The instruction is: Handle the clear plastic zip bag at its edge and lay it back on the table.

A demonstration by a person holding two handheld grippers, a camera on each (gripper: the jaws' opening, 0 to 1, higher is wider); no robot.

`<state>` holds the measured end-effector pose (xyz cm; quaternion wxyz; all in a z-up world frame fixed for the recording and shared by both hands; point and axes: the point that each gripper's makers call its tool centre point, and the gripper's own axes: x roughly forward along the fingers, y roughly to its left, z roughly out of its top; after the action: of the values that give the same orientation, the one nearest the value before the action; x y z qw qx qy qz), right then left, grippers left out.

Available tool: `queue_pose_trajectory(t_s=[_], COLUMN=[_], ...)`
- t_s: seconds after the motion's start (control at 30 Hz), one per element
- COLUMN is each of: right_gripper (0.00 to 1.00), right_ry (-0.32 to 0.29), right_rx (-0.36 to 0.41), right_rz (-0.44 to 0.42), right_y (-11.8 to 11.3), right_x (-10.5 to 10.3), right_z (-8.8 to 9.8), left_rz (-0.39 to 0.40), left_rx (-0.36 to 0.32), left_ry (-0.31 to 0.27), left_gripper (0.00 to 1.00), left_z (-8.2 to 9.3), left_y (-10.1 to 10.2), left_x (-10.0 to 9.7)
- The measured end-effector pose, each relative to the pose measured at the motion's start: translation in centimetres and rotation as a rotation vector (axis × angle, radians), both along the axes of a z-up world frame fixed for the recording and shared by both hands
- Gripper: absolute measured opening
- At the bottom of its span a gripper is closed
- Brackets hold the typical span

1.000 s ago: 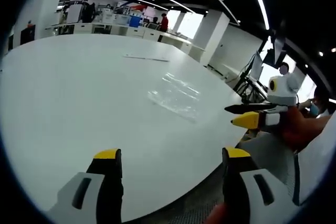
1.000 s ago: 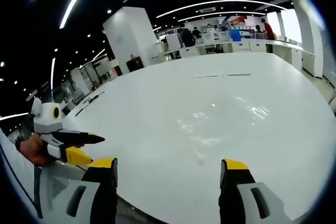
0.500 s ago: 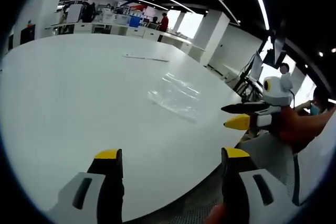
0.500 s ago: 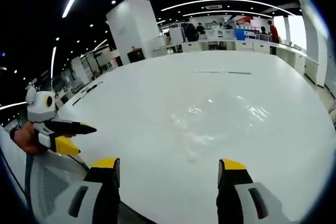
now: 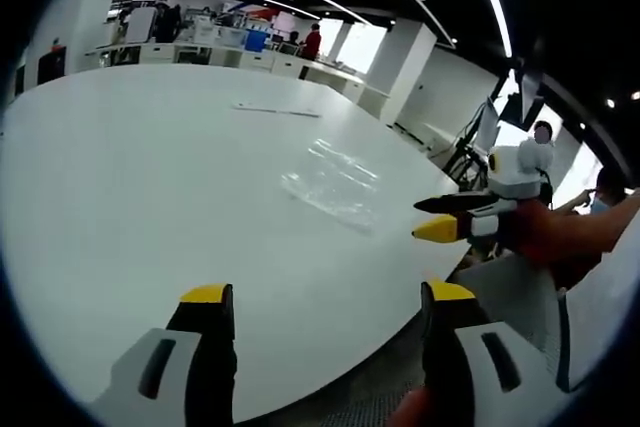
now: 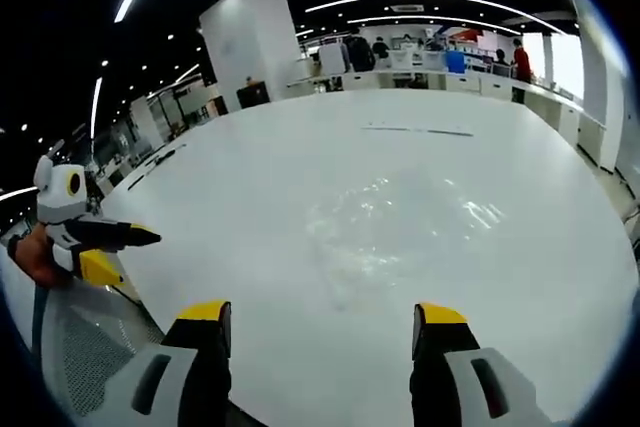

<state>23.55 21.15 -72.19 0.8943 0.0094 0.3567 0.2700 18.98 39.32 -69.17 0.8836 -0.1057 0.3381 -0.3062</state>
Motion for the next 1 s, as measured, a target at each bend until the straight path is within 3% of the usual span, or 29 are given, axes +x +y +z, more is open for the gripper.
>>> queue_pose_trajectory(t_s=[0.43, 0.73, 0.93, 1.0], right_gripper=[0.71, 0.7, 0.67, 0.65], right_ry=[0.003, -0.024, -0.028, -0.034], right_rx=[-0.056, -0.084, -0.146, -0.213], right_rz=[0.035, 0.033, 0.091, 0.126], right_y=[0.0, -0.7, -0.1, -0.4], right_x=[0.9, 3.1, 3.6, 3.6], right_z=[-0.8, -0.5, -1.4, -1.9], left_rz=[0.002, -0.004, -0.002, -0.012], left_rx=[-0.002, 0.003, -0.004, 0.003], left_ry=[0.0, -0.001, 0.001, 0.001], left_gripper=[0.76, 0.75, 0.74, 0.74], left_z=[0.0, 0.2, 0.5, 0.5], left_y=[0.0, -0.2, -0.3, -0.5], left_x=[0.1, -0.1, -0.2, -0.4])
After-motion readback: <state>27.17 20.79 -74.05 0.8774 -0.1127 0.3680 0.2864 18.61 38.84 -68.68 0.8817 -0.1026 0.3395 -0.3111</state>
